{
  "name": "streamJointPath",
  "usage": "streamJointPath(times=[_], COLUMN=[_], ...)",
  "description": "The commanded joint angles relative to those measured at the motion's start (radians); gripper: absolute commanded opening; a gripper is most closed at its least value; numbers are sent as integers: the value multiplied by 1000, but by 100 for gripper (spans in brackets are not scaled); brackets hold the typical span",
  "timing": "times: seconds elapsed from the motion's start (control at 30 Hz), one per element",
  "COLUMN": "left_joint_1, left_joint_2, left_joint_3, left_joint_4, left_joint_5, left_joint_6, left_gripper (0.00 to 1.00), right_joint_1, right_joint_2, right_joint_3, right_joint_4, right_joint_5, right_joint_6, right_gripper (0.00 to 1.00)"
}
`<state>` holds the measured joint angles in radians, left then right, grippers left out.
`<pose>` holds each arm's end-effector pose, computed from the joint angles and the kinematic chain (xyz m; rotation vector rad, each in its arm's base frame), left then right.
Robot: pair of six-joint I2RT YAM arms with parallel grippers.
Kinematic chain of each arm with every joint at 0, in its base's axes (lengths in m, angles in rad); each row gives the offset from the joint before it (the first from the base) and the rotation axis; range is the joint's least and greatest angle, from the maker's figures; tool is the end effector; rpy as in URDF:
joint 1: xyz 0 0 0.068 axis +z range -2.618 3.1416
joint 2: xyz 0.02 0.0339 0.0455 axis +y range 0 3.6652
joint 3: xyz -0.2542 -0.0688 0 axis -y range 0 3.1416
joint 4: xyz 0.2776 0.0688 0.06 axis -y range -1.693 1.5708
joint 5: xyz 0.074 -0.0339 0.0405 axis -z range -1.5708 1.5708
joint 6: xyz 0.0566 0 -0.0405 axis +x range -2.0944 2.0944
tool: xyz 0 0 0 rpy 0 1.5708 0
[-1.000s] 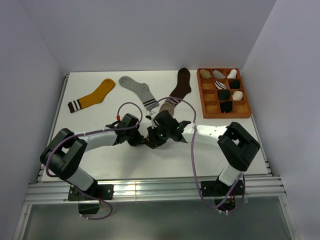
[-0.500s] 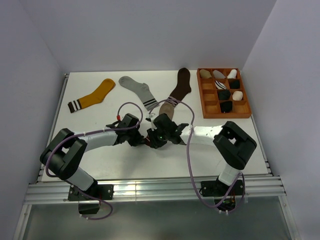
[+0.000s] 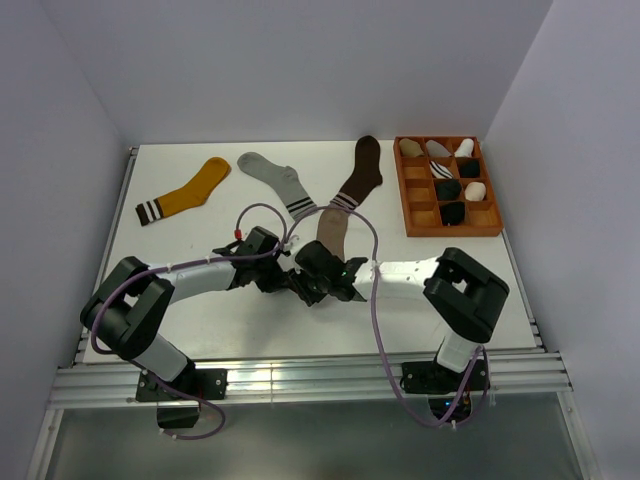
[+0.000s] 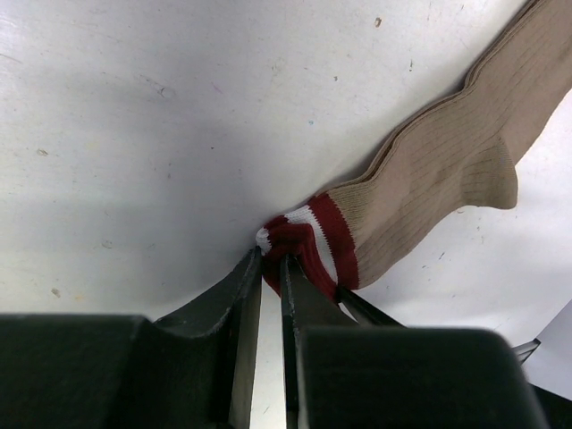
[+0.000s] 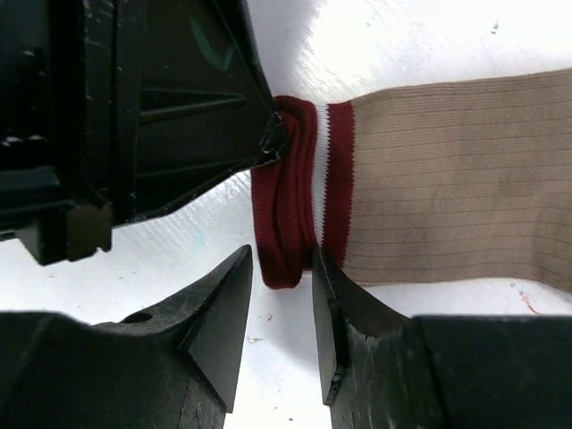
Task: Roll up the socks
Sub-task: Roll the sock at the center of the board.
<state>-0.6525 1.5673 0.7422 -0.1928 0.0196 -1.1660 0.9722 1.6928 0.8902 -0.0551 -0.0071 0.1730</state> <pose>0.2537 -0.1952 0.0933 -0.6904 2.6599 -0.6317 0.2095 0.3079 0.1091 -0.9749 2.2999 0.5116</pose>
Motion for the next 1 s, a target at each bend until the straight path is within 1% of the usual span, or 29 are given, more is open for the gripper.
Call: streamJointPath(times=[0.0,0.13,0.3,0.47,0.73,0.83,0.97], left_joint_1=[-7,-7,-9,-9,-9,-10,-10], left_joint_2=[40,45,45,48,46,48,40], left_joint_3=[-26,-26,-23,-21,-17,-15,-18], left_joint_4=[-168,-165,-168,-163,-165,-163,-163], left_joint_5=[-75,-72,-72,-64,-64,-63,-64], left_joint_6=[48,48,52,51,52,52,51], left_gripper=[18,18,18,18,18,18,18], right_joint_1=[16,25,62,86,88,89,97], right_joint_2=[-47,-105,-105,-56,45,71,94], right_joint_3=[15,29,59,64,58,62,64], right_joint_4=[-15,-31,-54,-32,17,9,-25], right_joint_5=[67,82,102,104,104,98,131], right_joint_6=[-15,-29,-46,-52,-64,-69,-67], right_gripper=[41,42,42,40,40,40,40])
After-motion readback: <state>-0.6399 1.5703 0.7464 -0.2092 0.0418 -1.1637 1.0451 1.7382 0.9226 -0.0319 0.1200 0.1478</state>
